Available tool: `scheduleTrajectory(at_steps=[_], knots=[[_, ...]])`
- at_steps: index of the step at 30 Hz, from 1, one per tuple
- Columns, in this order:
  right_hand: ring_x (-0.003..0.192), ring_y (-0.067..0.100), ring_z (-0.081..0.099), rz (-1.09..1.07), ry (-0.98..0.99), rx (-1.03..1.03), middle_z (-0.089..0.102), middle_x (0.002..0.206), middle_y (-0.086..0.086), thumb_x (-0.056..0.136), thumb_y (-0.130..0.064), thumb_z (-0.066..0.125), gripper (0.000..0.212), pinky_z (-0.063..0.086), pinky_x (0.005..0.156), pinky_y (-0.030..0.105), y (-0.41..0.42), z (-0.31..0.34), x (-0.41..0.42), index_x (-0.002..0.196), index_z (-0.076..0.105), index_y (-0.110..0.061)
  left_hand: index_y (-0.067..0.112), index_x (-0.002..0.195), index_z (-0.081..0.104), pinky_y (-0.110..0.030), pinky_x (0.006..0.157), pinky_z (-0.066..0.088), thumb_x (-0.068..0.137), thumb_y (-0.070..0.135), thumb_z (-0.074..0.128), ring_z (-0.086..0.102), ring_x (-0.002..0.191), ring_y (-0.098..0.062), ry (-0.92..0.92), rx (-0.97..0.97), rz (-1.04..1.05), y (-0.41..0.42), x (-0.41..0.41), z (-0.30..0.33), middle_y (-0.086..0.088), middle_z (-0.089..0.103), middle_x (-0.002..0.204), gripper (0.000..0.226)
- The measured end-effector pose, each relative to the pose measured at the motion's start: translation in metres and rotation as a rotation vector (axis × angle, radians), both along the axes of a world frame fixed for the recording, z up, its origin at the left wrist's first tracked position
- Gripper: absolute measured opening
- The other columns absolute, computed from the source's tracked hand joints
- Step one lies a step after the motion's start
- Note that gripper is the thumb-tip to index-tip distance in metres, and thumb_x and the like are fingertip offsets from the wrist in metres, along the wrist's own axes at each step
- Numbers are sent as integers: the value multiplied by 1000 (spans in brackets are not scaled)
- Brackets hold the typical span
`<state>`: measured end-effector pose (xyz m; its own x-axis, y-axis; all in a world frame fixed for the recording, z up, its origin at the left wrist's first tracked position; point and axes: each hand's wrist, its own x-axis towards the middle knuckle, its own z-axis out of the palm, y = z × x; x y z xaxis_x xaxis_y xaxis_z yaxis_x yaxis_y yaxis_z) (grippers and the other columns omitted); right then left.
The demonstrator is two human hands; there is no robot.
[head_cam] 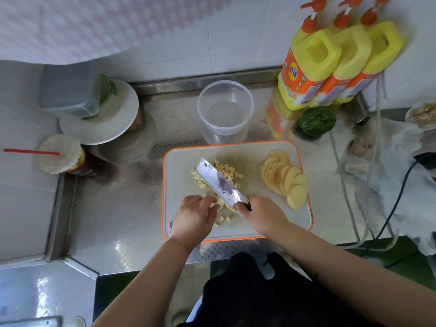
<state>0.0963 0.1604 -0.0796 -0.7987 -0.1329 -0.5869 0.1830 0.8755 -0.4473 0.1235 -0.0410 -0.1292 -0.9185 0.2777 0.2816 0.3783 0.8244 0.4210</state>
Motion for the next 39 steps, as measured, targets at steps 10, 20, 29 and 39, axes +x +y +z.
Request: scheduleTrajectory(at_steps=[10,20,29,39], knots=[[54,17,46,-47,60,-13,47,61,0,97,-53,35,46,30,48,31,0,7,-6,67,37,-19,19,85,38,-23,50,35,93,0,47,38,59,-11,-537,758,638,20,-35,40,4,42,77,22],[56,21,54,14,156,112,54,64,1,97,-59,21,51,42,51,34,-3,11,-4,82,45,-16,22,82,37,-25,59,33,83,-20,41,29,58,-14,-696,1366,890,12,-73,45,3,28,73,41],[50,18,48,25,184,114,49,60,-2,98,-57,24,48,35,47,31,6,11,2,77,41,-17,21,78,37,-29,58,28,80,-21,45,24,64,-17,-762,1170,837,7,-79,39,2,26,76,43],[57,16,49,-93,74,16,50,63,-1,96,-59,32,48,37,53,32,15,5,4,69,38,-19,26,104,55,-23,79,46,88,-7,56,55,87,-9,-689,1006,691,8,-70,41,9,54,107,37]])
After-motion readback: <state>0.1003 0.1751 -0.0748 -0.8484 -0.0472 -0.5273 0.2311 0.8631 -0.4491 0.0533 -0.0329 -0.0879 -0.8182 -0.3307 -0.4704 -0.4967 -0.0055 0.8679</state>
